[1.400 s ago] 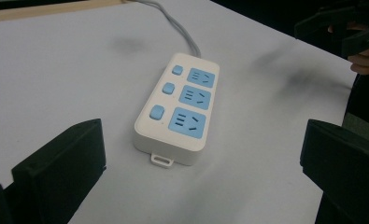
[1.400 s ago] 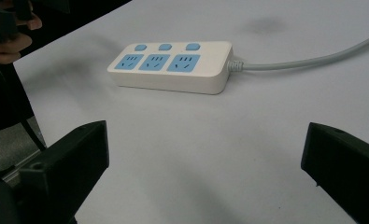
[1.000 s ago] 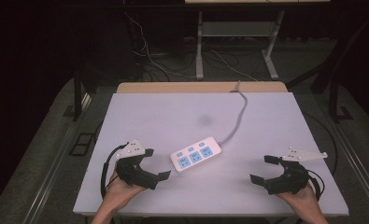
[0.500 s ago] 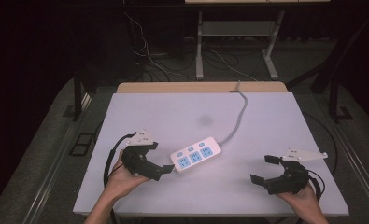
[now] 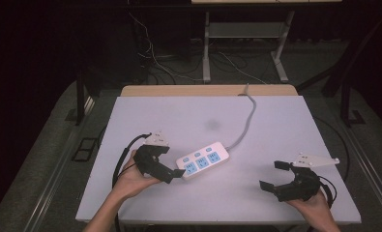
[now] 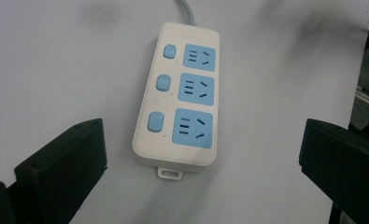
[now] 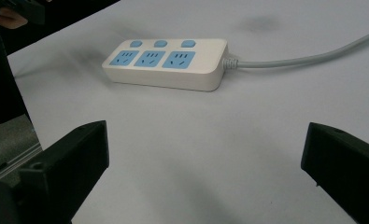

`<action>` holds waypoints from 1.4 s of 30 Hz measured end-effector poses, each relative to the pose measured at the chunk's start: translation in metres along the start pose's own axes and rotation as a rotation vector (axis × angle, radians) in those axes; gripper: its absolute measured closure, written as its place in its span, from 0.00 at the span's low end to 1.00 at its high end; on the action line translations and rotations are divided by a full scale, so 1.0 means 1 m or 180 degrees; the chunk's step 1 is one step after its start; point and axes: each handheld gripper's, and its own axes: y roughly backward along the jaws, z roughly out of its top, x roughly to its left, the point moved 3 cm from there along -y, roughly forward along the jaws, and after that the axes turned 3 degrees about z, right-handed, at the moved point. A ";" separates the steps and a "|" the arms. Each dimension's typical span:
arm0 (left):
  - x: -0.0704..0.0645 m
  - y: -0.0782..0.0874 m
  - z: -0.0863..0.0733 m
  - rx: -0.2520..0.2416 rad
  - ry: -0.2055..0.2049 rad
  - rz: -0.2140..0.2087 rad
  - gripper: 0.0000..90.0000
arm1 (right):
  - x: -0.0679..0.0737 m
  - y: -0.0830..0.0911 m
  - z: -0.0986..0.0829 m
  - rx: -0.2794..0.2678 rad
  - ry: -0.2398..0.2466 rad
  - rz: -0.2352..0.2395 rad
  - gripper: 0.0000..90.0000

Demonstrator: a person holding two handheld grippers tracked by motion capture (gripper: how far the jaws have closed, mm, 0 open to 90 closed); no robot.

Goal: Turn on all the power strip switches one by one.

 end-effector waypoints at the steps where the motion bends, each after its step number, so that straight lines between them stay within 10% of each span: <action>1: 0.000 -0.001 0.001 0.0014 -0.0003 -0.0006 0.00 | 0.000 0.000 0.000 0.0001 0.0000 -0.0001 0.01; 17: 0.011 -0.012 0.019 0.0235 -0.0166 -0.0103 0.09 | 0.000 0.000 -0.001 0.0014 0.0017 0.0004 0.01; 42: 0.033 -0.026 0.021 0.0228 -0.0125 -0.0093 0.77 | -0.002 0.001 -0.002 0.0027 0.0020 -0.0005 0.01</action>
